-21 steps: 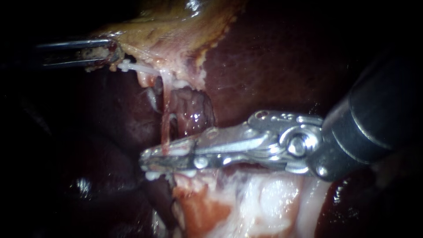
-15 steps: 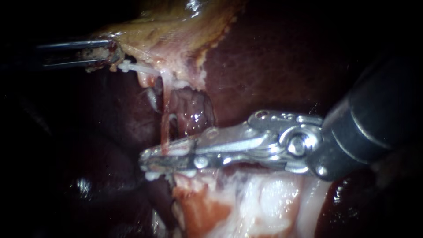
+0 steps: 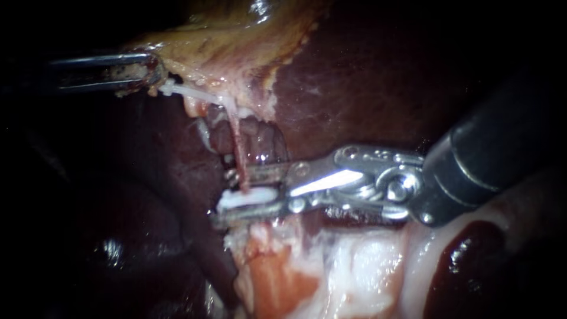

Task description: Going back second clip right tube

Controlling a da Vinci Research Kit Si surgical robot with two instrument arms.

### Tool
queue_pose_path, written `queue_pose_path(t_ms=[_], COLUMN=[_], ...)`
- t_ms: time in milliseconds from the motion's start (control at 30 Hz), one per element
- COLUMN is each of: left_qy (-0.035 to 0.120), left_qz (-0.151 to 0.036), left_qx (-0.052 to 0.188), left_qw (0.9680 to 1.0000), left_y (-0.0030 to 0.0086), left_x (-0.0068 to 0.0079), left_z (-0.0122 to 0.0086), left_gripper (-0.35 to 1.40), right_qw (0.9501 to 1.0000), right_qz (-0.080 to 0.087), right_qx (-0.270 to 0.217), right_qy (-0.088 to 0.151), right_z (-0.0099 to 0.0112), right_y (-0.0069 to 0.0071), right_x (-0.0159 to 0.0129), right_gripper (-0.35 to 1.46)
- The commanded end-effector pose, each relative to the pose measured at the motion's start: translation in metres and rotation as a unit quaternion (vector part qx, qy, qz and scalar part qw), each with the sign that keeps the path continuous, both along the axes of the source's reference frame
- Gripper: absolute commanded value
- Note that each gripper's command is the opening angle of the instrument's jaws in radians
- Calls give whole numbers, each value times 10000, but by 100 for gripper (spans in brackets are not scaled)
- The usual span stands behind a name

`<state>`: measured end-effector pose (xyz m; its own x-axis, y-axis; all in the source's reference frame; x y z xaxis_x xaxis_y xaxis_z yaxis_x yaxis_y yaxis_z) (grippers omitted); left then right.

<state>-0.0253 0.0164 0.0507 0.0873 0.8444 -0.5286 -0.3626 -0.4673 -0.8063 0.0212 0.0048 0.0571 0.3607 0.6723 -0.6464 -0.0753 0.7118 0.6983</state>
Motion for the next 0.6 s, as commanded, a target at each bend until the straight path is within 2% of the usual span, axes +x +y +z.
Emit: queue_pose_path(t_ms=[33,167,333,467,600], left_qy=[0,1,0,0,1], left_qz=[1,1,2,1,1], left_qx=[0,-1,-1,-1,-2], left_qw=[10000,10000,10000,10000,10000], left_y=[0,0,-1,0,-1], left_x=[0,0,1,0,0], left_z=[0,0,0,0,0], left_gripper=[-35,-35,-35,-35,-35], right_qw=[9999,9989,9950,9927,9907], right_qz=[-21,-100,-338,-344,-382], right_qx=[-140,-451,-908,-1123,-1294], right_qy=[19,81,260,260,160], right_z=[-2,-8,-28,-43,-51], right_y=[0,0,8,21,28], right_x=[-7,-36,-93,-131,-153], right_gripper=[50,50,50,50,50])
